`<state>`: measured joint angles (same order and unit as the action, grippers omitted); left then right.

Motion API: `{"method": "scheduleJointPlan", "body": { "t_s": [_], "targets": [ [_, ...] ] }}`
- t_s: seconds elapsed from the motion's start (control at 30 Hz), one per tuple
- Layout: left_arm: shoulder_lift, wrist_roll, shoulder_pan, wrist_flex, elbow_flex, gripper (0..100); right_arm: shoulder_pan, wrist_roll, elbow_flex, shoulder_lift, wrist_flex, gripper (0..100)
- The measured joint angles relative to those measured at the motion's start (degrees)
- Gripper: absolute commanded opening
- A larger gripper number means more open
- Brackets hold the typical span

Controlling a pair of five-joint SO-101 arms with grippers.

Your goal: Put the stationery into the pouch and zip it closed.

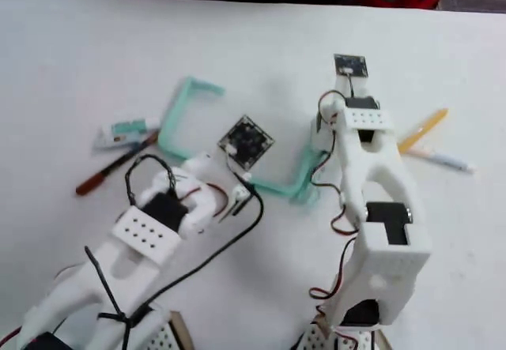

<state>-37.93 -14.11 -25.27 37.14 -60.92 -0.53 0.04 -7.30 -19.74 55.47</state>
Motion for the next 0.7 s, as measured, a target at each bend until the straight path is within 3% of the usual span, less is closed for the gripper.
{"method": "scheduleJointPlan", "body": {
  "t_s": [0.4,0.63,0.7],
  "targets": [
    [0.0,0.0,0.0,-3.3,-1.7,18,-1.8,0.0,0.9,-0.3,-0.5,16.8],
    [0.0,0.0,0.0,-3.3,-1.7,18,-1.8,-0.1,4.9,-7.0,-0.1,1.7],
    [0.0,0.0,0.0,-3.3,-1.7,18,-1.8,-0.1,8.2,-9.1,2.1,2.4]
  ]
}}
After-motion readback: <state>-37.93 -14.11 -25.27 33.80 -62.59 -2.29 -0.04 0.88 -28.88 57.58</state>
